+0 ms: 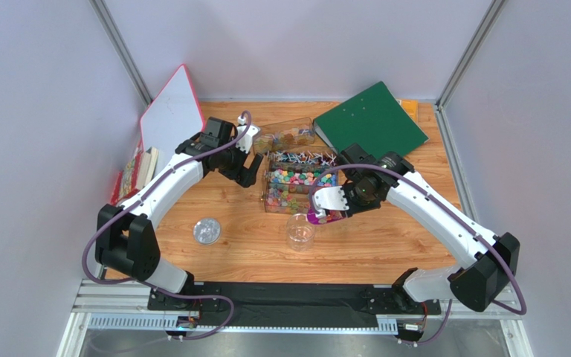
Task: Pack the candies
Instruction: Place the fake candies in the packing bottle.
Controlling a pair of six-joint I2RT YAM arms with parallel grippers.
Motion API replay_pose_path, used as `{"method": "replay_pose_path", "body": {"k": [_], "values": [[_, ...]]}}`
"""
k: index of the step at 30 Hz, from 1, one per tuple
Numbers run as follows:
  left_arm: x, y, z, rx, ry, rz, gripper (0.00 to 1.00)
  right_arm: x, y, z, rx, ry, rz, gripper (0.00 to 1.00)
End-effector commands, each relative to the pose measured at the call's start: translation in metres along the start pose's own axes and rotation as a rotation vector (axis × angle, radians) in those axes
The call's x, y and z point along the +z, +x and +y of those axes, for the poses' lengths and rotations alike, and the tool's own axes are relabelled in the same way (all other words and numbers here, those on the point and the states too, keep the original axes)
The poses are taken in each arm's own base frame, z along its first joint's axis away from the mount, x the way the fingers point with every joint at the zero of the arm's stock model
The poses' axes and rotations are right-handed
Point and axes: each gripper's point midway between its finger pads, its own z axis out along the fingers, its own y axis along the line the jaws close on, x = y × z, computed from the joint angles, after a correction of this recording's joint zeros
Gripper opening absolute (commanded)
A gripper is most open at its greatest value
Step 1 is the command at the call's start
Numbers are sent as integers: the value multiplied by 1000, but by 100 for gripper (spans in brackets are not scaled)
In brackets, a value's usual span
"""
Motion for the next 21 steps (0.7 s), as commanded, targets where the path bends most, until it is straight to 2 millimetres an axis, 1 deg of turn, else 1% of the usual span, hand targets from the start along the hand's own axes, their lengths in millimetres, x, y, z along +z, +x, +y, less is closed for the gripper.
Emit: {"method": "replay_pose_path", "body": {"k": [1, 5, 7, 9, 13, 21], "values": [[-5, -14, 9, -41, -51, -44, 100, -15, 7, -6, -60, -24, 112, 0], [-10, -17, 15, -22, -87, -58, 100, -20, 4, -9, -112, -17, 172, 0], [-12, -16, 19, -20, -114, -64, 100, -20, 5, -7, -146, -19, 198, 0], [-13, -15, 20, -20, -123, -70, 100, -20, 7, -5, -177, -22, 240, 0], [-16, -16, 22, -13, -142, -85, 100, -24, 7, -7, -233, 0, 298, 0], [-23, -24, 35, -9, -212, -102, 100, -31, 9, -9, -300, 5, 406, 0]]}}
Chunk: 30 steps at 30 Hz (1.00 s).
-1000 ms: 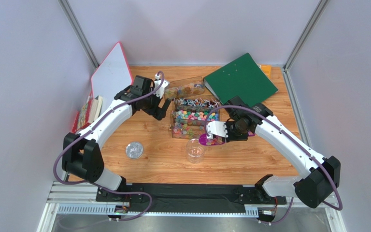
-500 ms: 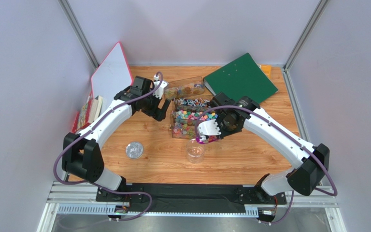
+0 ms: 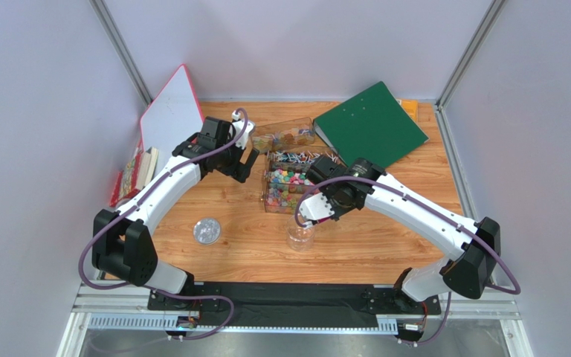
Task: Pack the candies
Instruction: Place the fake candies in the packing bottle.
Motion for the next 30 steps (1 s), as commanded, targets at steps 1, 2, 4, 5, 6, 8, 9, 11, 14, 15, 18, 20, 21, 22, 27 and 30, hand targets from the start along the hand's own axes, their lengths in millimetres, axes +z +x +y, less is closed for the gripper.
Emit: {"method": "replay_pose_path", "body": {"k": [1, 2, 4, 5, 6, 8, 9, 11, 14, 15, 18, 20, 21, 22, 27, 30], "values": [[-13, -16, 14, -5, -71, -59, 100, -17, 30, 25, -121, -105, 188, 0], [-14, -16, 14, -3, -71, -61, 100, -17, 31, 25, -125, -104, 202, 0], [-12, -17, 12, -4, -64, -67, 100, -18, 30, 26, -141, -113, 231, 0], [-12, -17, 12, -12, -61, -66, 100, -19, 30, 26, -132, -114, 237, 0], [-9, -16, 8, -15, -41, -63, 100, -19, 31, 28, -138, -125, 248, 0], [-8, -15, 6, -18, -29, -64, 100, -21, 31, 28, -142, -123, 268, 0], [-7, -14, 3, -19, -14, -66, 100, -22, 33, 30, -151, -126, 282, 0], [-6, -15, 1, -29, -3, -69, 100, -24, 32, 30, -159, -121, 295, 0], [-5, -16, -4, -37, 23, -73, 100, -26, 33, 32, -168, -124, 313, 0], [-5, -17, -3, -35, 21, -76, 100, -27, 33, 32, -168, -121, 318, 0], [-7, -20, -1, -32, 9, -85, 100, -30, 31, 33, -182, -120, 327, 0], [-8, -22, -1, -33, 8, -91, 100, -32, 30, 33, -192, -111, 333, 0], [-8, -21, -1, -34, 7, -89, 100, -33, 30, 33, -198, -106, 335, 0], [-7, -21, 0, -39, 2, -90, 100, -33, 30, 34, -209, -104, 340, 0], [-10, -25, 13, -45, -72, -113, 100, -34, 28, 34, -229, -92, 349, 0], [-10, -26, 11, -52, -64, -118, 100, -36, 29, 32, -228, -77, 351, 0]]}}
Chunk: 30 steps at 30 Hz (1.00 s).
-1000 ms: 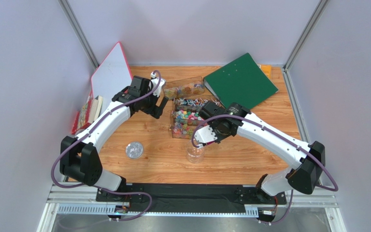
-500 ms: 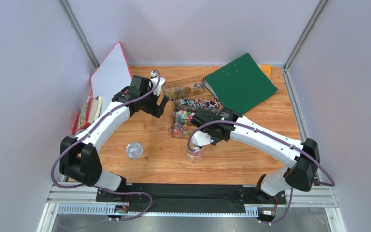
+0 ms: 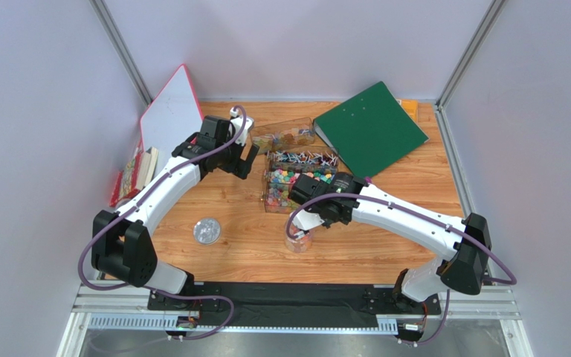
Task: Pack the candies
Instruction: Place the fake candies in the packing bottle, then adjust the spatula.
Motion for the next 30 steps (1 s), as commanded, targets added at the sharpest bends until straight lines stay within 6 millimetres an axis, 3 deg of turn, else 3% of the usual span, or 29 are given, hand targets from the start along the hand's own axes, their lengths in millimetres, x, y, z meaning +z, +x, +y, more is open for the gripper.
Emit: {"method": "replay_pose_path", "body": {"k": [1, 4, 6, 7, 8, 9, 11, 12, 13, 16, 19, 26, 30], "values": [[-9, -15, 6, -26, -30, -69, 100, -22, 49, 41, -170, -173, 182, 0], [-10, -17, 2, -15, -8, -75, 100, -28, 54, 25, -73, -147, 128, 0], [-6, -19, -2, 5, 20, -77, 99, -28, 58, 1, 16, -115, 89, 0], [-3, -18, -2, 14, 28, -69, 98, -19, 72, -4, 84, -137, 100, 0], [2, -19, -3, 39, 41, -55, 97, -7, 75, -14, 106, -158, 116, 0], [5, -19, -3, 52, 46, -44, 94, -3, 93, -24, 182, -160, 135, 0], [16, -14, 0, 66, 39, -10, 94, 18, 99, -37, 217, -208, 156, 0], [18, -12, 1, 73, 38, -1, 93, 26, 112, -40, 251, -225, 187, 0], [22, -8, 1, 70, 37, 18, 92, 27, 116, -47, 262, -225, 198, 0], [26, -6, -1, 54, 48, 38, 91, 46, 119, -48, 228, -292, 230, 0], [33, -8, 1, 45, 46, 57, 92, 59, 122, -36, 165, -386, 282, 0], [44, -9, 2, 0, 32, 77, 93, 61, 134, -17, 65, -449, 323, 0], [43, -8, -1, -16, 48, 73, 94, 57, 143, -18, 25, -443, 368, 0]]}}
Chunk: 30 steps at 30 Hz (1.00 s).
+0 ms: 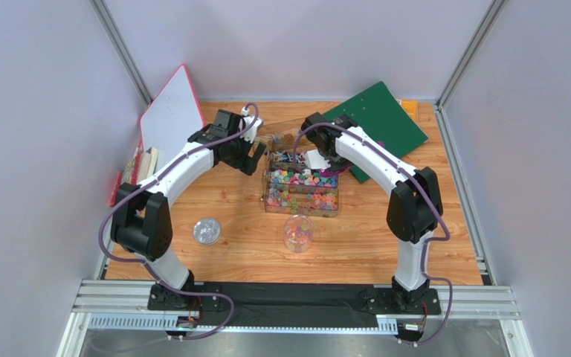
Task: Pack the candies
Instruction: Adjust the spatula.
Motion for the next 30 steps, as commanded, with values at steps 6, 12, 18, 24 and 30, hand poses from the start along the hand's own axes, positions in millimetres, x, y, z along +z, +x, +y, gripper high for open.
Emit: {"method": "replay_pose_path", "body": {"k": [6, 12, 18, 24, 30], "values": [[-6, -5, -3, -40, 11, -41, 94, -27, 66, 34, -282, -168, 261, 0], [-17, -3, -2, -26, -1, -66, 94, -25, 63, 23, -311, -159, 299, 0], [-26, -3, 2, -24, -36, -82, 94, -28, 49, 25, -326, -147, 287, 0], [-59, -45, -13, -6, 54, -216, 29, -42, 22, 3, -172, -90, 79, 0], [-68, -89, -57, -98, 339, -260, 0, -52, -6, 13, -68, -115, -102, 0]]}}
